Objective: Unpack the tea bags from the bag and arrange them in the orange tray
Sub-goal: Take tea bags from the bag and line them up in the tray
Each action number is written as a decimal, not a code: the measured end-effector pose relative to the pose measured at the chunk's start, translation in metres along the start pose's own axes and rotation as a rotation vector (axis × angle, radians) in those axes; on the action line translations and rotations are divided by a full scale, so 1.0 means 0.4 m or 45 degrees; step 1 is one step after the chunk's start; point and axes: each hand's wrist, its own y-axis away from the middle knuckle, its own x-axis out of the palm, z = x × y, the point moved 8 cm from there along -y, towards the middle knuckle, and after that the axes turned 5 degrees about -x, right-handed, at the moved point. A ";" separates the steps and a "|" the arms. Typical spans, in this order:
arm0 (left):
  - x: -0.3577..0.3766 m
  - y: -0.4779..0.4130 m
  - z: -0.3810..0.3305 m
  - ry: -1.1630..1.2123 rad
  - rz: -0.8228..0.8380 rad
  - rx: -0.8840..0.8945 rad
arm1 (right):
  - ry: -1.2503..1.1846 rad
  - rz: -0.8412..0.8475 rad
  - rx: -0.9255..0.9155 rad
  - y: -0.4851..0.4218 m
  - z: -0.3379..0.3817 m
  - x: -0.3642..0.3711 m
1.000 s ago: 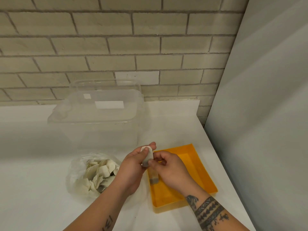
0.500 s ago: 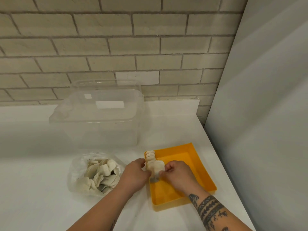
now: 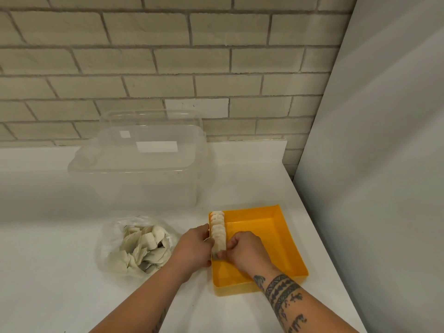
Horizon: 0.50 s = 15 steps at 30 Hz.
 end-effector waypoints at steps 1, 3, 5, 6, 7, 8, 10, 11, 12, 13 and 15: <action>0.001 0.002 -0.004 0.003 0.002 0.003 | -0.001 -0.016 0.012 -0.002 -0.004 -0.004; 0.001 0.007 -0.008 0.003 0.009 0.005 | 0.022 -0.028 0.004 -0.005 -0.005 -0.008; 0.000 0.007 -0.009 -0.021 0.008 0.012 | 0.045 -0.011 -0.029 -0.006 0.004 -0.004; 0.000 0.007 -0.008 -0.040 0.010 0.013 | 0.052 -0.003 -0.051 -0.005 0.009 0.001; 0.000 0.005 -0.008 -0.057 0.012 0.009 | 0.062 -0.002 -0.071 -0.004 0.014 0.003; 0.000 0.002 -0.007 -0.076 0.009 0.006 | 0.071 -0.008 -0.082 -0.002 0.019 0.004; 0.001 -0.002 -0.007 -0.094 0.006 0.011 | 0.077 -0.033 -0.085 -0.001 0.020 -0.001; 0.002 -0.004 -0.006 -0.098 0.009 0.013 | 0.080 -0.042 -0.081 -0.001 0.017 -0.003; 0.004 -0.005 -0.006 -0.103 0.013 0.013 | 0.084 -0.051 -0.077 0.000 0.014 -0.007; 0.005 -0.007 -0.005 -0.108 0.016 0.016 | 0.091 -0.061 -0.069 0.001 0.010 -0.011; 0.006 -0.005 -0.011 -0.129 0.022 0.031 | 0.099 -0.087 -0.052 0.003 0.003 -0.022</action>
